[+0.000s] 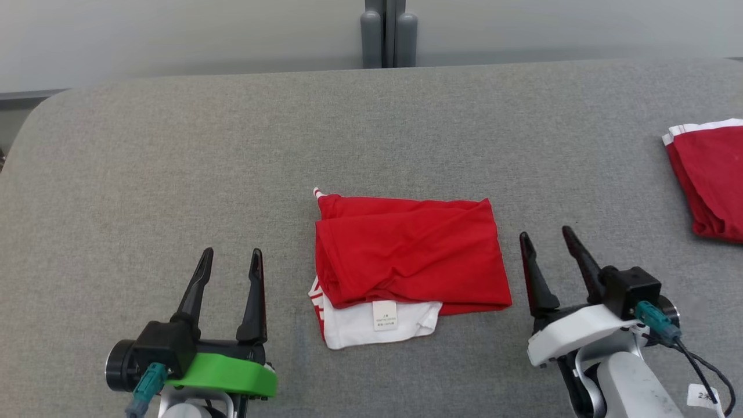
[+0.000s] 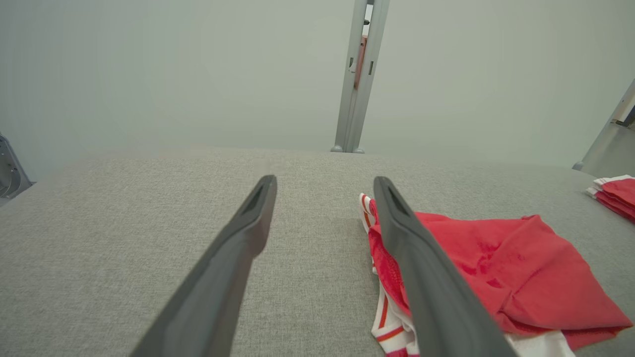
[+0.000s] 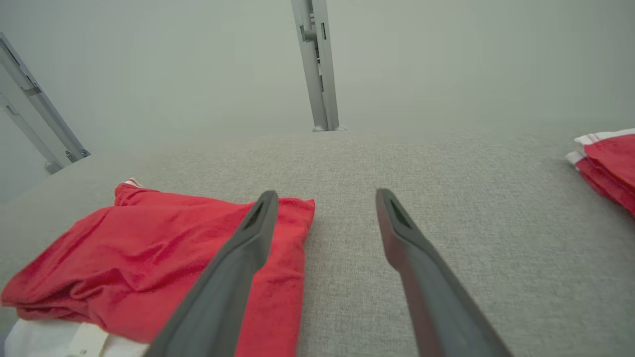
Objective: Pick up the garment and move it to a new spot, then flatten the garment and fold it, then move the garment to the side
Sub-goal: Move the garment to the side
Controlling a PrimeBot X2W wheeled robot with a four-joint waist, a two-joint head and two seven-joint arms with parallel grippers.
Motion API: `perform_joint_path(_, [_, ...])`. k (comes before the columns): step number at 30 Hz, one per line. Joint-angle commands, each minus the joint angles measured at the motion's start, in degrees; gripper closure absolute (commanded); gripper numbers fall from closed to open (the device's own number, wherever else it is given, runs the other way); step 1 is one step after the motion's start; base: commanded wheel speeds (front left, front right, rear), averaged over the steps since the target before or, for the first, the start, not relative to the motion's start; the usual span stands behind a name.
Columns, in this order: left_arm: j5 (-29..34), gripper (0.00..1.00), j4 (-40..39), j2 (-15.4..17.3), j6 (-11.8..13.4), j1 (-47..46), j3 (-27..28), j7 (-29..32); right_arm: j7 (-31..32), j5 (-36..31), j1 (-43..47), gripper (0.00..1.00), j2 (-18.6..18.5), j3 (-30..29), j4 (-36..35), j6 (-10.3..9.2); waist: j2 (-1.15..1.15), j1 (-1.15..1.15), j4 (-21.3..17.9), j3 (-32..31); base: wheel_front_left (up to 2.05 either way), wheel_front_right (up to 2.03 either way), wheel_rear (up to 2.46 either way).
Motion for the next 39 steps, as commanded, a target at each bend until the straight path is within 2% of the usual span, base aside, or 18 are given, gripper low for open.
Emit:
perform_joint_path(1, [0.1,0.0,0.1,0.1,-0.4,-1.2,-0.2,0.0,-0.1,1.1,-1.3,0.0,0.0,1.1,1.5,-0.05,0.0,0.0,1.1,1.4,0.0,0.0,0.0])
perform_joint_path(8, [0.0,0.0,0.5,0.1,-0.7,-2.9,-2.0,0.0,0.5,4.2,-5.0,0.0,-0.1,3.3,11.5,-0.05,0.0,0.0,3.6,3.4,0.0,0.0,0.0])
perform_joint_path(14, [0.5,0.0,0.8,0.1,0.1,-3.4,-2.5,0.0,1.6,6.9,-8.7,0.0,-0.1,3.8,20.0,-0.05,0.0,0.0,5.6,4.0,0.0,0.0,0.0])
perform_joint_path(20, [0.7,0.0,0.8,0.1,0.0,-3.0,-2.4,0.0,1.5,8.1,-11.1,0.0,0.0,5.8,25.5,-0.05,0.0,0.0,6.2,3.8,0.0,0.0,0.0])
perform_joint_path(21, [0.8,0.0,0.7,0.1,0.0,-3.0,-2.4,0.0,1.4,8.0,-11.4,0.22,0.0,6.2,26.0,-0.04,0.0,0.0,6.0,3.7,0.0,0.0,0.0])
perform_joint_path(22, [0.8,0.0,0.5,0.1,-0.1,-2.9,-2.6,0.0,1.2,7.6,-11.8,1.0,0.0,6.6,26.6,-0.04,0.0,0.0,5.8,3.6,0.0,0.0,0.0])
perform_joint_path(31, [2.6,0.0,-1.1,0.1,-0.7,-2.9,-3.5,0.0,-0.2,-1.7,-14.8,1.0,-1.7,9.0,25.3,-0.08,0.0,0.0,0.9,2.2,0.0,0.0,0.0])
perform_joint_path(35, [3.7,0.0,-2.1,0.1,-1.0,-3.9,-4.2,0.0,-0.2,-5.8,-16.0,1.0,-4.4,11.3,21.6,-0.08,0.0,0.0,-3.1,2.7,0.0,0.0,0.0])
perform_joint_path(39, [5.2,0.0,-3.0,0.1,-1.7,-5.4,-5.6,0.0,-0.2,-7.5,-18.4,1.0,-8.7,13.2,18.6,-0.08,0.0,0.0,-7.2,4.1,0.0,0.0,0.0])
